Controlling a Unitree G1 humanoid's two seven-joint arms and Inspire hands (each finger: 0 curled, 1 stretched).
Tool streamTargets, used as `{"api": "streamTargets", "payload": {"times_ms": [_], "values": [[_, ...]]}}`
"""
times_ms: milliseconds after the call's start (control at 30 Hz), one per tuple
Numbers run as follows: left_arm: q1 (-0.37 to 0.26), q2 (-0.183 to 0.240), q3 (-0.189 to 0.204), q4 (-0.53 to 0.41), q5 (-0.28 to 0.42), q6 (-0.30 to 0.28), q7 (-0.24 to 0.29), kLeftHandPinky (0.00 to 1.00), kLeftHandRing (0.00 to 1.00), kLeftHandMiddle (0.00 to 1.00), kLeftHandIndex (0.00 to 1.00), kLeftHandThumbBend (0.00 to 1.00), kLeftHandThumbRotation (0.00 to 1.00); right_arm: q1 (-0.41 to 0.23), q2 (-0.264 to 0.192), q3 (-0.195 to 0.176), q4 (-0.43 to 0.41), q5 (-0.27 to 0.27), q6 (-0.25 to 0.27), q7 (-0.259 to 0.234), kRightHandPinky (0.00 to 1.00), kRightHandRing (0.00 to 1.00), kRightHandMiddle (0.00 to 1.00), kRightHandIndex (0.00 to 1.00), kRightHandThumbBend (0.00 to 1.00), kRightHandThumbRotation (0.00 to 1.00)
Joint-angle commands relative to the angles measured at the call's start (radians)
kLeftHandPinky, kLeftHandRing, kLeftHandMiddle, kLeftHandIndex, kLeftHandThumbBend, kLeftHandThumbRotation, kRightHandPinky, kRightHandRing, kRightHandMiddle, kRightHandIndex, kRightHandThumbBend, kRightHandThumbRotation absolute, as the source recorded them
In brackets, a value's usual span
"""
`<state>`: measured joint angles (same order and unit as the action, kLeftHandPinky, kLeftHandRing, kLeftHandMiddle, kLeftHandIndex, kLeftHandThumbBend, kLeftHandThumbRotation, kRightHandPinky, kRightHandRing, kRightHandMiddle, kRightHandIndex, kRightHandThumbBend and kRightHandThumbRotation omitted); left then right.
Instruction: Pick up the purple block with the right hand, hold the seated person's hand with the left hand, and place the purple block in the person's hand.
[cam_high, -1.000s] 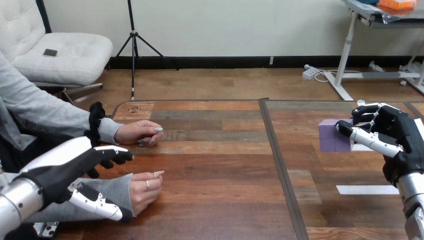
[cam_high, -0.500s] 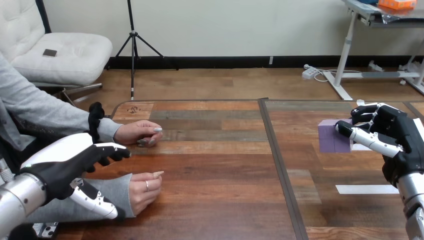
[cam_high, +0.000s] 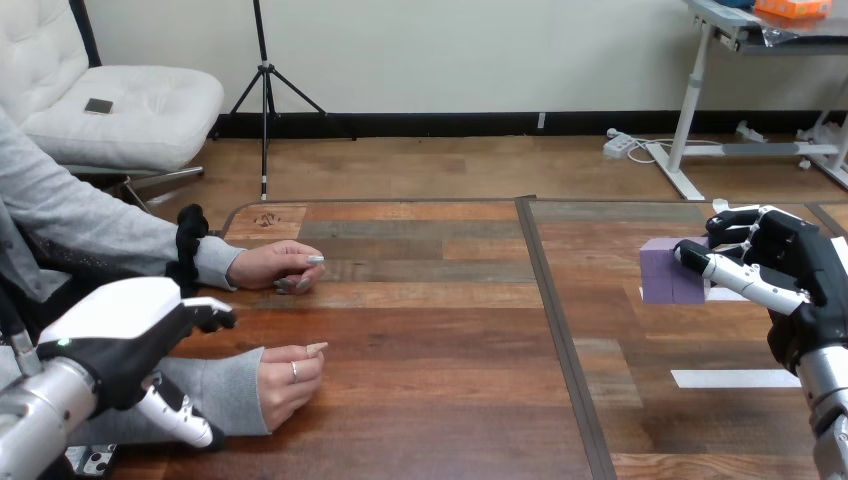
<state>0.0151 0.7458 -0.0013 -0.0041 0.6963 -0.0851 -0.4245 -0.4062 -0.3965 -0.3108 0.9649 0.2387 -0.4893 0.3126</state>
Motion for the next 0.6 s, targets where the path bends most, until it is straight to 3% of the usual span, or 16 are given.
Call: {"api": "streamTargets", "payload": {"times_ms": [0, 267, 567], "values": [[-0.082, 0.042, -0.029, 0.037, 0.050, -0.011, 0.050, 0.78, 0.83, 0.84, 0.82, 1.00, 0.24, -0.051, -0.003, -0.021, -0.031, 0.021, -0.024, 0.006, 0.32, 0.36, 0.41, 0.43, 0.86, 0.00], [-0.099, 0.046, -0.060, 0.065, 0.098, -0.010, 0.063, 0.85, 0.85, 0.85, 0.84, 1.00, 0.32, -0.051, -0.005, -0.025, -0.028, 0.013, -0.031, 0.008, 0.32, 0.36, 0.41, 0.43, 0.85, 0.00], [-0.114, 0.042, -0.086, 0.085, 0.114, -0.011, 0.064, 0.87, 0.86, 0.86, 0.84, 1.00, 0.34, -0.051, -0.009, -0.025, -0.026, 0.011, -0.029, 0.011, 0.32, 0.36, 0.41, 0.43, 0.86, 0.00]]}}
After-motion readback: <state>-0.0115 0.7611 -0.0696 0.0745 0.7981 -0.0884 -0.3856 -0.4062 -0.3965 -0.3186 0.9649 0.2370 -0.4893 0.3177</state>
